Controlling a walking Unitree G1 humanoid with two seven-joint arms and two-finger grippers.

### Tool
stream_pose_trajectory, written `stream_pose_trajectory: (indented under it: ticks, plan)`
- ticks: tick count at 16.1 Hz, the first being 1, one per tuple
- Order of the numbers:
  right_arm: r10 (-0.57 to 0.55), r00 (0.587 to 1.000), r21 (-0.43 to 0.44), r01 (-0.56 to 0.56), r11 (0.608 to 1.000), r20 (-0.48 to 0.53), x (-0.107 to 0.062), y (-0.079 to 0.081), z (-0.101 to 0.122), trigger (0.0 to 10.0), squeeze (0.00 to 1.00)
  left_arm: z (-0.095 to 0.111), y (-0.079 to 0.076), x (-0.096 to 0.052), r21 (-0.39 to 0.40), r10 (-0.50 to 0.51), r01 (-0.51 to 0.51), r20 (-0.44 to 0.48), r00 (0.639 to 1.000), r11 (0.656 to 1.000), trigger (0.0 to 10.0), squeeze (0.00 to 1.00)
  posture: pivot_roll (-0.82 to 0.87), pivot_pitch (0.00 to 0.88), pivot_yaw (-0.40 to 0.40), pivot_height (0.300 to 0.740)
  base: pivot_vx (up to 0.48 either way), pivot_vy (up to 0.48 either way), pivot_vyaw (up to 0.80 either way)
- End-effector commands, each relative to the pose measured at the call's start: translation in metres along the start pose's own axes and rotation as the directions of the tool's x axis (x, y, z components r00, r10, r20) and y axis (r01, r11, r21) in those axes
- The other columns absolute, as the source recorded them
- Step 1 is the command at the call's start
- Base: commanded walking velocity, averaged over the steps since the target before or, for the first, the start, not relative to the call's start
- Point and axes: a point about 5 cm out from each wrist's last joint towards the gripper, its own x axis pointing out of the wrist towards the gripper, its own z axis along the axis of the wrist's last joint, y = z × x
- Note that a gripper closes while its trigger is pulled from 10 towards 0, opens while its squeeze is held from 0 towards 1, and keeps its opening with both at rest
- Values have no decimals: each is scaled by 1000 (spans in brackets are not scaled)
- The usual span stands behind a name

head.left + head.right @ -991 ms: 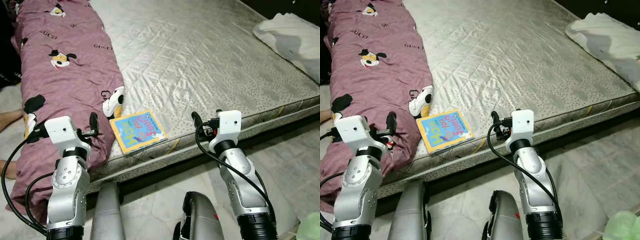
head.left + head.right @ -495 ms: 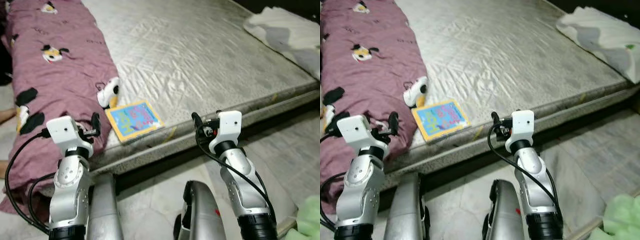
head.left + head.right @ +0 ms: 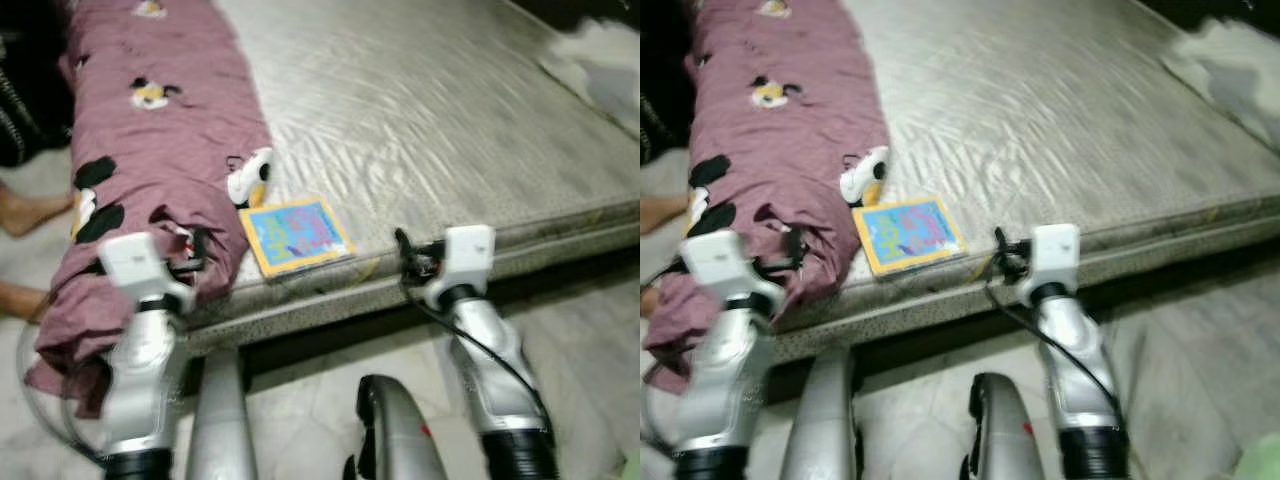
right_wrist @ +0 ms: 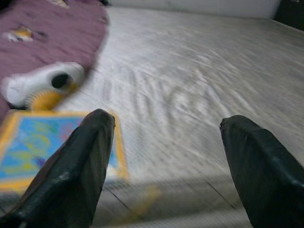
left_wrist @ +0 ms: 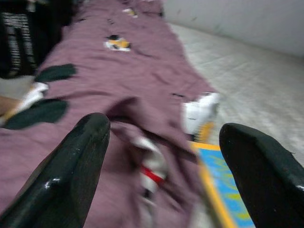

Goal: Clean up the room

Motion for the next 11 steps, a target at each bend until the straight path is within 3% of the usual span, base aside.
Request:
stream_pose_trajectory:
  ticks: [1, 4, 11]
  plan:
    - [-41, 999, -11, 40, 999, -20, -5, -13, -5, 10000, 0, 2, -13, 2, -16, -41, 41, 11, 999, 999, 10000, 0, -11, 92, -83, 558, 247, 0, 0]
    - [-41, 999, -11, 41, 999, -20, -5, -13, -5, 10000, 0, 1, -14, 2, -16, -42, 43, 11, 999, 999, 10000, 0, -11, 90, -84, 558, 255, 0, 0]
    - [-47, 999, -13, 47, 999, -21, -5, -14, -5, 10000, 0, -5, -15, 5, -28, -24, 23, -37, 999, 999, 10000, 0, -12, 91, -84, 558, 0, 0, 0]
